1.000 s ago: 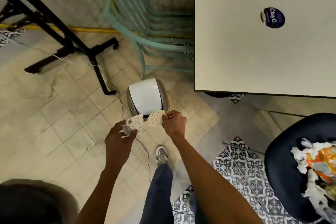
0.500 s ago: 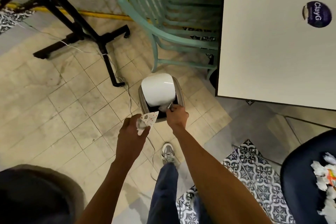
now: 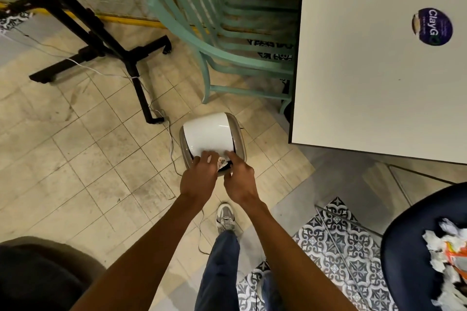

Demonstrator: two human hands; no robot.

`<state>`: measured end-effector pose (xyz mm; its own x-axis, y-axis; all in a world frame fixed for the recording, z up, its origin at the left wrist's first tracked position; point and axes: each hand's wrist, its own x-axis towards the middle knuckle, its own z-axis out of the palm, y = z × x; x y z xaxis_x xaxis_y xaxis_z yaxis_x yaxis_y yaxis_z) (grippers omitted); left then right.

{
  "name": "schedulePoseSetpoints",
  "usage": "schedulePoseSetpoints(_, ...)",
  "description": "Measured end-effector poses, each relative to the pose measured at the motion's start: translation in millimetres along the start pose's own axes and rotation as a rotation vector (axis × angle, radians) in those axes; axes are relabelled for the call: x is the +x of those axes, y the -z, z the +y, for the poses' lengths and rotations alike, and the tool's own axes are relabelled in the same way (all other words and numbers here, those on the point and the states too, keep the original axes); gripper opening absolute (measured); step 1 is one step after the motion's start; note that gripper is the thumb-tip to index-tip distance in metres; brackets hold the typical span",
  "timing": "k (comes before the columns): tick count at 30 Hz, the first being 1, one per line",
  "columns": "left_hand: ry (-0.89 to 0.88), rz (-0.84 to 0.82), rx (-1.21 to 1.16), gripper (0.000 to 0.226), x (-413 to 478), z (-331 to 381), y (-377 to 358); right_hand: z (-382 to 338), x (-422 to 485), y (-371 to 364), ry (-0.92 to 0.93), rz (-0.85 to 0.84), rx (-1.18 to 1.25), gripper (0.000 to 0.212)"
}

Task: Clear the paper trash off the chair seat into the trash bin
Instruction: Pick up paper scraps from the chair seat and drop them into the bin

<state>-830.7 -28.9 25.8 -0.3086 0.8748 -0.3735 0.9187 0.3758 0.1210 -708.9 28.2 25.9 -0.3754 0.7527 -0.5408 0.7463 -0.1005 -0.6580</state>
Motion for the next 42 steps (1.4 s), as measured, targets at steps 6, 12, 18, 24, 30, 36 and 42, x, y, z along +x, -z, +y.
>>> schedulePoseSetpoints(6, 0.029, -0.033, 0.047, 0.057, 20.6, 7.3, -5.7, 9.0, -8.4, 1.1, 0.004, -0.01, 0.046, 0.068)
schedulePoseSetpoints(12, 0.05, -0.035, 0.032, 0.066, 31.0, 8.2, -6.0, 14.7, -20.0, 7.4, 0.014, 0.017, 0.101, 0.064)
schedulePoseSetpoints(18, 0.054, -0.096, -0.043, 0.075, 20.1, 12.5, -11.2, 25.5, -32.2, 19.9, 0.018, 0.052, 0.095, 0.062)
schedulePoseSetpoints(24, 0.021, -0.061, -0.101, 0.055, -7.7, 32.5, 12.7, 36.1, -57.2, 43.2, 0.015, 0.098, 0.078, 0.059)
schedulePoseSetpoints(30, -0.046, 0.014, -0.035, 0.055, -50.6, 75.5, 45.3, 63.1, -102.7, 89.8, 0.013, 0.189, 0.027, 0.055)
schedulePoseSetpoints(36, -0.158, 0.079, -0.089, 0.051, -99.2, 162.1, 66.5, 122.7, -167.7, 160.4, -0.026, 0.362, 0.063, 0.052)
schedulePoseSetpoints(42, -0.312, 0.09, -0.143, 0.044, -137.3, 278.4, 64.1, 211.6, -232.1, 231.5, -0.106, 0.503, 0.077, 0.052)
